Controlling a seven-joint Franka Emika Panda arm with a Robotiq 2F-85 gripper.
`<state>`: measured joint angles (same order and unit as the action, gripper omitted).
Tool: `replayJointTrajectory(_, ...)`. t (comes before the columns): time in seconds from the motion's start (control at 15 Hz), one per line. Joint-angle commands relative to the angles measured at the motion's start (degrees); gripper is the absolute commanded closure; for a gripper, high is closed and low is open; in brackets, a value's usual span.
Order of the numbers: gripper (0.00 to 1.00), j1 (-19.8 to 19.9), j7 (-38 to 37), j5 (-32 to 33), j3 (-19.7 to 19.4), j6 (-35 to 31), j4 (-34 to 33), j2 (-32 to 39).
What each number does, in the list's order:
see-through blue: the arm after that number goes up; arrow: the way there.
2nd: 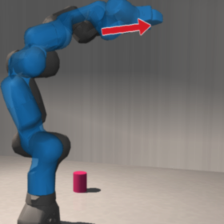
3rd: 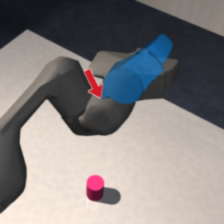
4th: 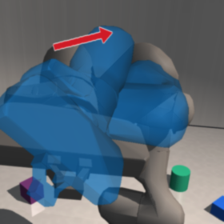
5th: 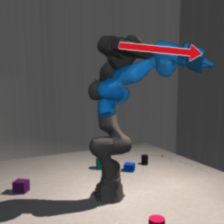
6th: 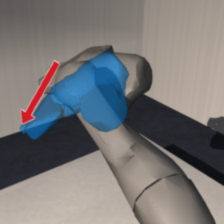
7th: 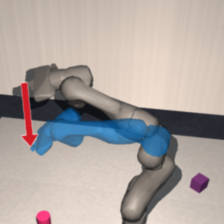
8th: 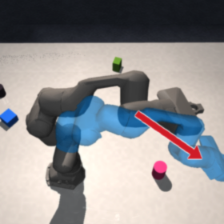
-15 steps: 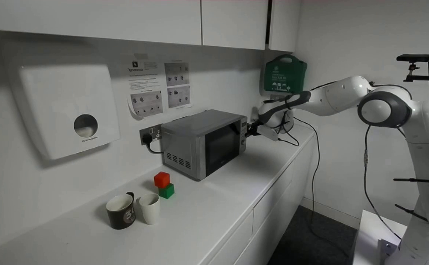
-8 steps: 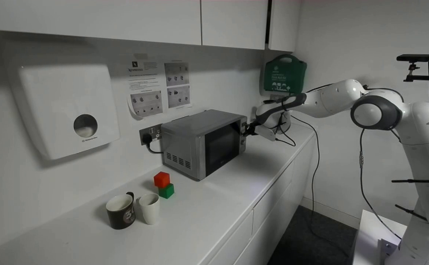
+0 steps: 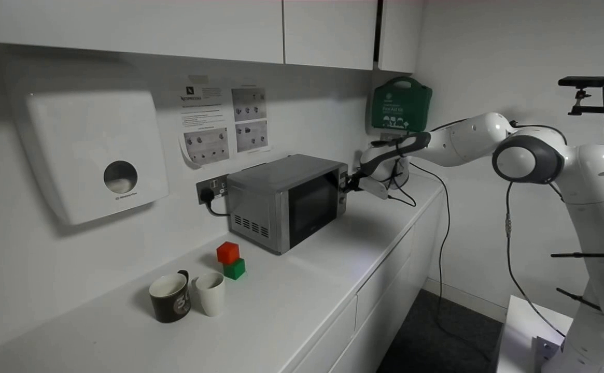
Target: Press the button on the microwave
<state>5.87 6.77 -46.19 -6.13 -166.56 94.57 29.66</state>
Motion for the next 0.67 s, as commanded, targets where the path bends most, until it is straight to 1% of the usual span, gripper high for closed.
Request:
replayJointTrajectory(0.0, 1.0, 0.1, 0.2, 0.2, -0.1, -0.8, -1.9, 1.0)
replayJointTrajectory(0.13, 1.0, 0.1, 1.5, 0.4, 0.0, -0.7, 0.8, -1.1)
replayJointTrajectory(0.33, 1.0, 0.6, 4.8, 0.0, 0.2, -0.8, 7.0, -5.9)
replayJointTrajectory(0.6, 1.0, 2.1, 11.5, -1.3, 0.8, -1.4, 16.0, -13.1)
